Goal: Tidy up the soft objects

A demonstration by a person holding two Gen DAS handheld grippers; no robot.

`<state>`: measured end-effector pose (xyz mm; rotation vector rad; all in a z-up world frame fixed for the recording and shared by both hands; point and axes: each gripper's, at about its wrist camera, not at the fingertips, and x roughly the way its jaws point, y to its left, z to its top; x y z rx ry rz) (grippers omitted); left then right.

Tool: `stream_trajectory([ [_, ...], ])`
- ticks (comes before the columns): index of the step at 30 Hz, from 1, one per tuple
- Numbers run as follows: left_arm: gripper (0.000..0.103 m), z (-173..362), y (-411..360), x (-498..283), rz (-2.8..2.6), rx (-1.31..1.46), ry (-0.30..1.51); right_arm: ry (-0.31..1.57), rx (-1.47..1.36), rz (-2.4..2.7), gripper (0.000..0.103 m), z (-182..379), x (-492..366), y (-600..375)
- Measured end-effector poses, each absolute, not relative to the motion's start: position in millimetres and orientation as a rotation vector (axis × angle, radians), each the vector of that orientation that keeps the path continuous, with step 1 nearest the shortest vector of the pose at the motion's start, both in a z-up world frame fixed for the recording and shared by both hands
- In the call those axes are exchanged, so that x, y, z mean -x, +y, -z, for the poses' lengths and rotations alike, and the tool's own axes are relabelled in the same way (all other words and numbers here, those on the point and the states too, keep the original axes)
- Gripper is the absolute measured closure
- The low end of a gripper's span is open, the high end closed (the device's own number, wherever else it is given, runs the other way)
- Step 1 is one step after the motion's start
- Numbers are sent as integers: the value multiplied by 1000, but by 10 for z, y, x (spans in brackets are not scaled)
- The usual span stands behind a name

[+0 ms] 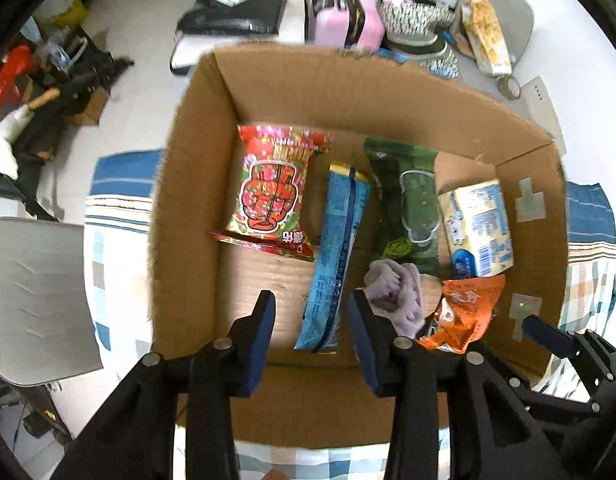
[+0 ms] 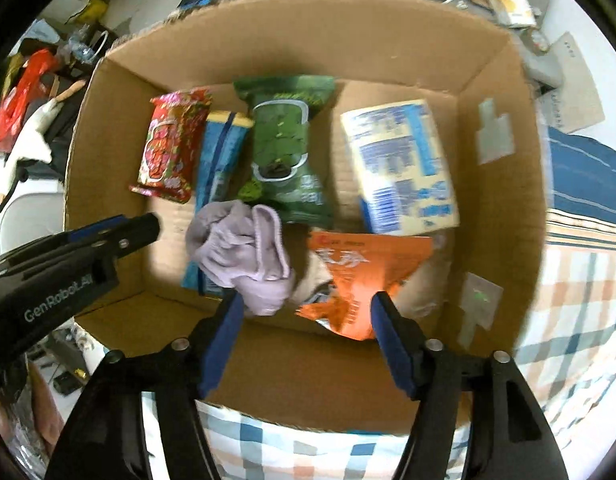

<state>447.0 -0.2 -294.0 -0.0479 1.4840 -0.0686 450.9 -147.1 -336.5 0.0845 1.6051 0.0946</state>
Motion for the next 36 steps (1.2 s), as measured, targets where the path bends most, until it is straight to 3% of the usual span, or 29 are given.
stream_trajectory([
  [3,60,2780,16,-4370,60,33,1429,1573,-71,-59,31,3230,-4386,-1566],
  [5,48,2660,13,-4279,47,9,1386,1562,-67,-42,31,3172,-4273,-1610],
  [7,27,2585,6,-4240,33,1,1357,1544,-65,-26,30,3095,-4189,-1680],
  [9,13,2503,32,-4172,24,5,1335,1529,-68,-17,22,3021,-4148,-1706],
  [12,12,2406,13,-4074,18,10,1304,1499,-69,1,11,2922,-4051,-1743],
  [17,11,2229,34,-3899,12,24,1258,1457,-71,11,2,2706,-3892,-1802],
  [36,10,879,-48,-2510,-35,-59,993,1180,-85,-27,2,1337,-2683,-1849],
])
